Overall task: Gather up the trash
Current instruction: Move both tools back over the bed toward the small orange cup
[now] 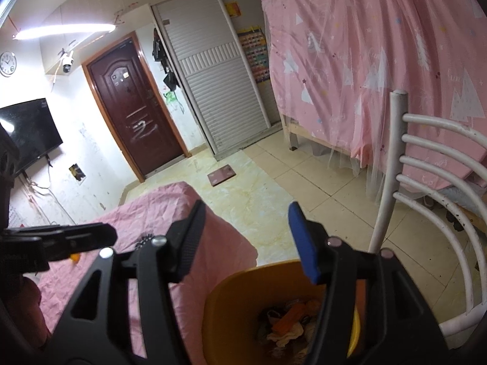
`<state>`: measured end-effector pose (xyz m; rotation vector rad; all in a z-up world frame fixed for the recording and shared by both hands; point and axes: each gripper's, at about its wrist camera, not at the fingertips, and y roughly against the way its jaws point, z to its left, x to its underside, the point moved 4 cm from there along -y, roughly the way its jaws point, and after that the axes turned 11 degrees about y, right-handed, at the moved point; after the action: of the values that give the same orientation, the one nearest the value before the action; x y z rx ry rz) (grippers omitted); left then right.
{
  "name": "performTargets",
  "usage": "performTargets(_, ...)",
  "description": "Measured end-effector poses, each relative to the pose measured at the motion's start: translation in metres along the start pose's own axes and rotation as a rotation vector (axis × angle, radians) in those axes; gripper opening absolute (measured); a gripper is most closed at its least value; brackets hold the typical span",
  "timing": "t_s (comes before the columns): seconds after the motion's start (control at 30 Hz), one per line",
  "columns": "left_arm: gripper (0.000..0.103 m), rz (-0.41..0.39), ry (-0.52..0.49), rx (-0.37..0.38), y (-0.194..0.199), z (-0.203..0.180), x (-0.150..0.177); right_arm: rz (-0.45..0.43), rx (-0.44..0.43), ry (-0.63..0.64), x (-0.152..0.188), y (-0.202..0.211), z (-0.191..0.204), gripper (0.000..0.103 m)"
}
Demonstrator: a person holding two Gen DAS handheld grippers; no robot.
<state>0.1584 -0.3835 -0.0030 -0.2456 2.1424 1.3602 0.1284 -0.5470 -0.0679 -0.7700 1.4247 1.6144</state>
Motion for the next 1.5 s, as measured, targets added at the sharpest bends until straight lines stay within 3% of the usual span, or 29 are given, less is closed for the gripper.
performTargets(0.4,0.037,-0.034,0.074,-0.004,0.018,0.043,-0.007,0.021,-0.037,0.075,-0.013,-0.016,0.044,0.054)
performTargets(0.87,0.037,-0.088,0.201,-0.077,0.033,0.126,-0.017,0.059,-0.118,0.205,-0.028,-0.05,0.125,0.061)
performTargets(1.27,0.037,-0.146,0.307,-0.207,0.049,0.2,-0.021,0.091,-0.213,0.317,-0.041,-0.08,0.205,0.062)
performTargets(1.5,0.037,-0.18,0.375,-0.351,0.057,0.249,-0.018,0.118,-0.285,0.375,-0.041,-0.096,0.249,0.062)
